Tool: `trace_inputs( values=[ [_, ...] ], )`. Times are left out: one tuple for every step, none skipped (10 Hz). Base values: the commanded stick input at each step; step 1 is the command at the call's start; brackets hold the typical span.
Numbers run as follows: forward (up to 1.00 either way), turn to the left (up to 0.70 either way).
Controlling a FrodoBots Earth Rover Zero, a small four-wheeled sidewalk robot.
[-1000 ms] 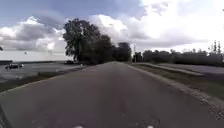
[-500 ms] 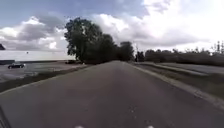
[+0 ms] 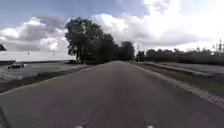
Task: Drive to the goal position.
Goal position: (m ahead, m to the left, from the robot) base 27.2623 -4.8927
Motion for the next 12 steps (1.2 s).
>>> trace_inputs(
  values=[
    [0.70, 0.00],
    [0.70, 0.00],
    [0.70, 0.00],
    [0.70, 0.00],
    [0.70, 0.00],
    [0.70, 0.00],
    [0.70, 0.00],
    [0.70, 0.00],
    [0.70, -0.04],
    [0.70, -0.06],
    [0.70, 0.00],
    [0.70, -0.02]
  ],
)
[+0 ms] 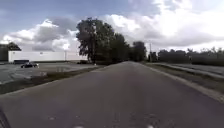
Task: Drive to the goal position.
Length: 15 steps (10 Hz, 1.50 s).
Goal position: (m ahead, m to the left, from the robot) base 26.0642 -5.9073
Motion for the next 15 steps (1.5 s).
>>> trace_inputs(
  values=[
    [0.70, -0.15],
    [0.70, -0.25],
    [0.70, -0.31],
    [0.70, -0.31],
    [0.70, -0.31],
    [0.70, -0.32],
    [0.70, -0.33],
    [0.70, -0.33],
    [0.70, -0.33],
    [0.70, -0.28],
    [0.70, -0.05],
    [0.70, -0.01],
    [0.70, 0.00],
    [0.70, 0.00],
    [0.70, 0.00]
  ],
)
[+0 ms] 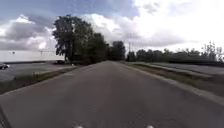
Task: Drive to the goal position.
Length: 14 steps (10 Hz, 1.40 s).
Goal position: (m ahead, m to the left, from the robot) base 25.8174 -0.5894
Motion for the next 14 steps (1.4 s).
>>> trace_inputs(
  values=[
    [0.70, 0.00],
    [0.70, 0.00],
    [0.70, 0.00],
    [0.70, 0.00],
    [0.70, 0.00],
    [0.70, 0.00],
    [0.70, 0.00],
    [0.70, 0.00],
    [0.70, 0.00],
    [0.70, 0.00],
    [0.70, 0.00],
    [0.70, -0.12],
    [0.70, -0.35],
    [0.70, -0.35]
  ],
)
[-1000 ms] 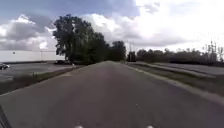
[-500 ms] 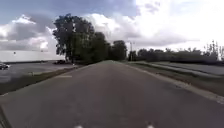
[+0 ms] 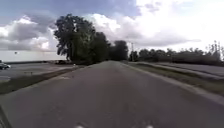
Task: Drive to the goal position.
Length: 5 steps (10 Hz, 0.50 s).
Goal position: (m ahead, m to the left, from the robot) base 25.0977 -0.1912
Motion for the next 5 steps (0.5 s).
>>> trace_inputs(
  values=[
    [0.70, -0.35],
    [0.70, 0.00],
    [0.70, 0.00],
    [0.70, 0.00],
    [0.70, 0.00]
  ],
)
